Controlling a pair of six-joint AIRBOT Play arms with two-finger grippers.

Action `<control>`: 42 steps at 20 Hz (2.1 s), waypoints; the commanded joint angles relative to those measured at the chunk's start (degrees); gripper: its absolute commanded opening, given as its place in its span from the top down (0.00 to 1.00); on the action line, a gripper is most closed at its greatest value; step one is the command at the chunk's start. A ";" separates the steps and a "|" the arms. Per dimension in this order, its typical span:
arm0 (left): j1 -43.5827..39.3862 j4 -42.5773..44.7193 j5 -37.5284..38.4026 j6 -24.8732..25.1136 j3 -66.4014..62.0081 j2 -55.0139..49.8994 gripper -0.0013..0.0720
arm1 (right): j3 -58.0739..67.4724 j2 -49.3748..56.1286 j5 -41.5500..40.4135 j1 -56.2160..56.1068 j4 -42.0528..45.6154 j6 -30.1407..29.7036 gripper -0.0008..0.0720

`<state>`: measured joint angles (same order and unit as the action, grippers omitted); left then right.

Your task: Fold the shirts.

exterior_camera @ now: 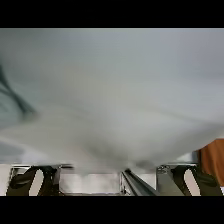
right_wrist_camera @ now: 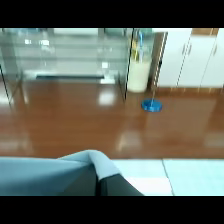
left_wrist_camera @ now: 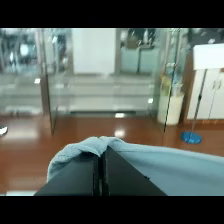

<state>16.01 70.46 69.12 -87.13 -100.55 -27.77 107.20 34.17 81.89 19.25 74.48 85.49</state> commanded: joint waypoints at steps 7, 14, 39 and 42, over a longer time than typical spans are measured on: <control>-0.59 -8.35 -1.62 2.10 27.39 -13.90 0.96 | -26.60 14.38 -5.27 -0.07 -21.35 -10.49 0.95; -8.33 -13.42 -21.94 4.15 31.19 -49.09 0.96 | -27.98 49.55 -20.48 -3.58 -25.14 -12.35 0.95; -5.09 -7.32 11.28 8.52 28.00 -66.10 0.96 | -18.16 71.49 0.50 -2.99 -17.62 -10.45 0.95; -5.09 -7.41 10.58 8.48 29.94 -66.10 0.96 | -19.34 71.49 -2.08 -3.37 -16.65 -9.05 0.95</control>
<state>10.83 62.00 79.35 -78.72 -73.17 -93.91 89.82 105.65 81.78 16.45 56.58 75.70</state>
